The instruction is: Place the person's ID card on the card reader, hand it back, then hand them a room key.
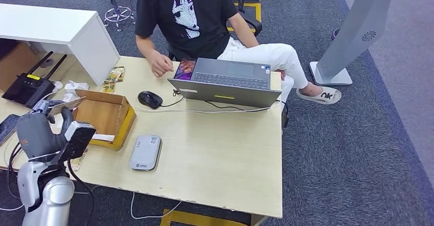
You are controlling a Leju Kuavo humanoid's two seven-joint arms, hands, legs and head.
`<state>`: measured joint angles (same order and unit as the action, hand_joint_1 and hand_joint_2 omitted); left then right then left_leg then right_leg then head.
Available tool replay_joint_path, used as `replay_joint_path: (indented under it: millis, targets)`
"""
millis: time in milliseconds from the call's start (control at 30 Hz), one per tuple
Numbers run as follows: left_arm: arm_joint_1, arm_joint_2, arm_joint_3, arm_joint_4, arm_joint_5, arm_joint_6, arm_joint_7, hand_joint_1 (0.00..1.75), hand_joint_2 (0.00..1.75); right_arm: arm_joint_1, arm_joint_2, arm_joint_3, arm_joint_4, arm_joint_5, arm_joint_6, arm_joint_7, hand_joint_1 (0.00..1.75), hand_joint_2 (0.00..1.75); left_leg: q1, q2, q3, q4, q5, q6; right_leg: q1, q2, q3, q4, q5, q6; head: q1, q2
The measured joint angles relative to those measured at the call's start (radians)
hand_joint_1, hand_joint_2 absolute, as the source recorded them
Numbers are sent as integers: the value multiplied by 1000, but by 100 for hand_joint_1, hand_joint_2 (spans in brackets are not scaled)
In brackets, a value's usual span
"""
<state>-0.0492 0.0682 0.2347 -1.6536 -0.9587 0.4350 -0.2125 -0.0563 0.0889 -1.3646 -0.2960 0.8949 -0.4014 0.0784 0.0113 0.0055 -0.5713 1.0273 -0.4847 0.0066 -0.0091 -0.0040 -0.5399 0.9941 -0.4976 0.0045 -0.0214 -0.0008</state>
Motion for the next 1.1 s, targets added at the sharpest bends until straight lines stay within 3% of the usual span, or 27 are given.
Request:
replay_joint_path:
  millis: [167, 500, 733, 1100]
  targets:
    - [7, -5, -78, 25, -84, -1, 40, 175, 175, 0, 0, 0, 0, 11, 9, 0, 0, 175, 0, 0, 0, 0, 0, 0, 0, 0, 0, 0, 0, 0, 0, 0]
    - [11, -16, -177, 142, -103, -49, 81, 175, 175, -1, 0, 0, 0, 19, 21, 8, 0, 175, 0, 0, 0, 0, 0, 0, 0, 0, 0, 0, 0, 0, 0, 0]
    - [10, -19, -198, 248, -151, -80, 133, 175, 175, -1, -3, 0, 0, 28, 31, 10, 0, 175, 0, 0, 0, 0, 0, 0, 0, 0, 0, 0, 0, 0, 0, 0]
    - [11, -19, -204, 349, -200, -76, 149, 175, 175, -1, -5, 0, 0, 35, 38, 12, 0, 175, 0, 0, 0, 0, 0, 0, 0, 0, 0, 0, 0, 0, 0, 0]
